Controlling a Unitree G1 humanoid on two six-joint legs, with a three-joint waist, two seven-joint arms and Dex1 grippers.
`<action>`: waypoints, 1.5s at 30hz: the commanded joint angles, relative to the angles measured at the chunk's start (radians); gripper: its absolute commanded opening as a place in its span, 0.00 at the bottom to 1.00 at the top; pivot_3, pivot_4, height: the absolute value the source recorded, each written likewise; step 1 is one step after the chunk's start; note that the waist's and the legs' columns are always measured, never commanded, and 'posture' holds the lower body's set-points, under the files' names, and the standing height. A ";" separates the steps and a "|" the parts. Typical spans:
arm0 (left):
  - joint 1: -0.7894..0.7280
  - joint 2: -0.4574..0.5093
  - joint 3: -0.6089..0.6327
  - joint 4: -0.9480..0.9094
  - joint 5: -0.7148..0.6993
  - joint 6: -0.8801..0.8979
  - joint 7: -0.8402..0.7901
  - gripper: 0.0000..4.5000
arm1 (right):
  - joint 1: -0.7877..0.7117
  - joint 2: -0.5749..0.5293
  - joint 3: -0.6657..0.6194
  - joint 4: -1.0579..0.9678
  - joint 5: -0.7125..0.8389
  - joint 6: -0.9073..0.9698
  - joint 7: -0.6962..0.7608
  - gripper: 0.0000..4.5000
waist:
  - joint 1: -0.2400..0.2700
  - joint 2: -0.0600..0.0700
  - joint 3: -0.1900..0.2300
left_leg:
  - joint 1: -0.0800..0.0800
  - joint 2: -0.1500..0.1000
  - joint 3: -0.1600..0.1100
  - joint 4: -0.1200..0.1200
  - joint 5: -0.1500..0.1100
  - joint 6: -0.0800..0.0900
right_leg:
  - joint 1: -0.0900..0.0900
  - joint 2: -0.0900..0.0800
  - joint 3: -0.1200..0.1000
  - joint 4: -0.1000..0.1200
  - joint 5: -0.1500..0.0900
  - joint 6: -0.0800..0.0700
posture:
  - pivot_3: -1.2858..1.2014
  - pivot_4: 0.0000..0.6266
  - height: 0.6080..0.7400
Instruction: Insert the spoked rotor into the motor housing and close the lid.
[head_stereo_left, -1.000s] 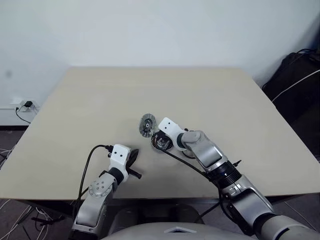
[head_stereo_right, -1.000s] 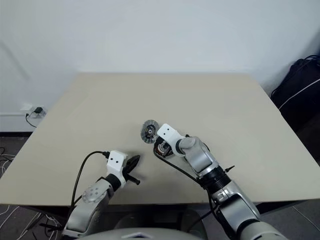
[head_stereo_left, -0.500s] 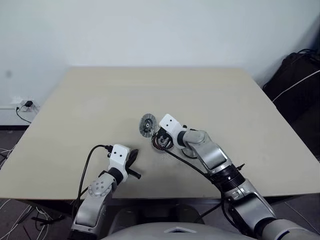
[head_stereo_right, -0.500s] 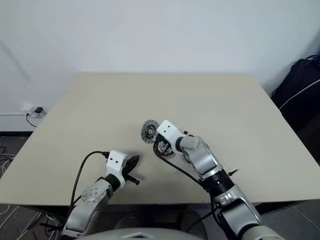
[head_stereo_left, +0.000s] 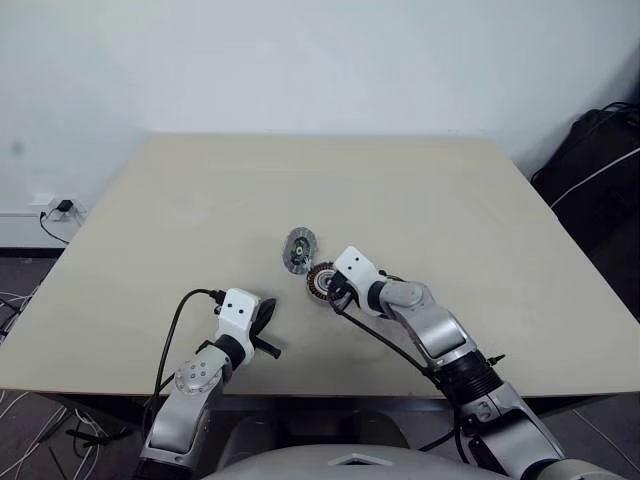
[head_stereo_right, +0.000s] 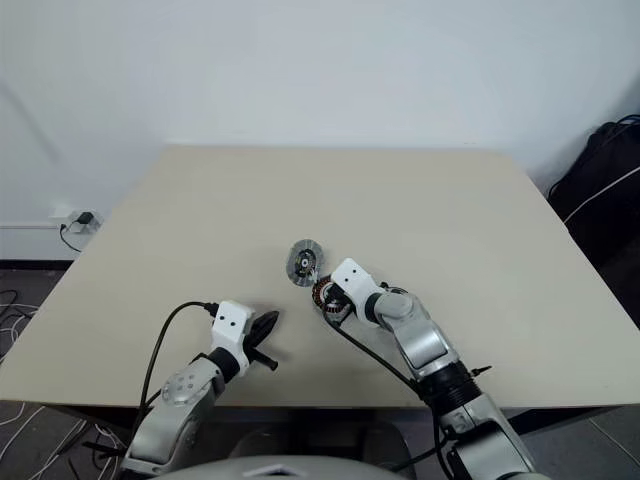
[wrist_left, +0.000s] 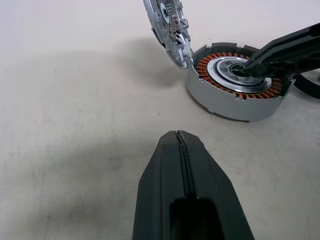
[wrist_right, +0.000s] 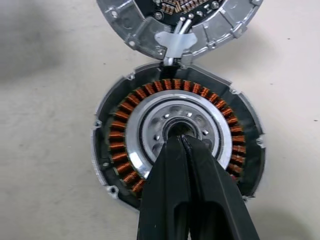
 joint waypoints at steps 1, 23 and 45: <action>-0.016 0.002 0.000 -0.027 -0.004 0.001 -0.004 0.00 | -0.013 0.016 -0.026 -0.048 0.029 -0.012 0.009 0.01 | 0.000 0.000 0.000 | 0.000 0.000 0.000 0.000 0.000 0.000 | 0.000 0.000 0.000 0.000 0.000 0.000 | 0.52 0.00 1.00; 0.010 0.004 0.014 -0.053 -0.004 0.005 0.008 0.00 | -0.038 0.056 -0.092 0.199 0.029 -0.093 -0.060 0.01 | -0.004 0.001 -0.001 | 0.001 0.000 0.000 0.000 0.000 0.000 | 0.001 0.000 0.000 0.000 0.000 0.000 | 0.52 0.00 1.00; 0.004 0.006 0.011 -0.049 -0.005 0.008 0.005 0.00 | 0.082 0.036 -0.042 0.059 -0.009 -0.130 -0.087 0.01 | -0.004 0.003 0.000 | -0.001 0.000 0.000 -0.001 0.000 0.000 | -0.002 0.000 -0.001 0.000 0.000 -0.001 | 0.52 0.00 1.00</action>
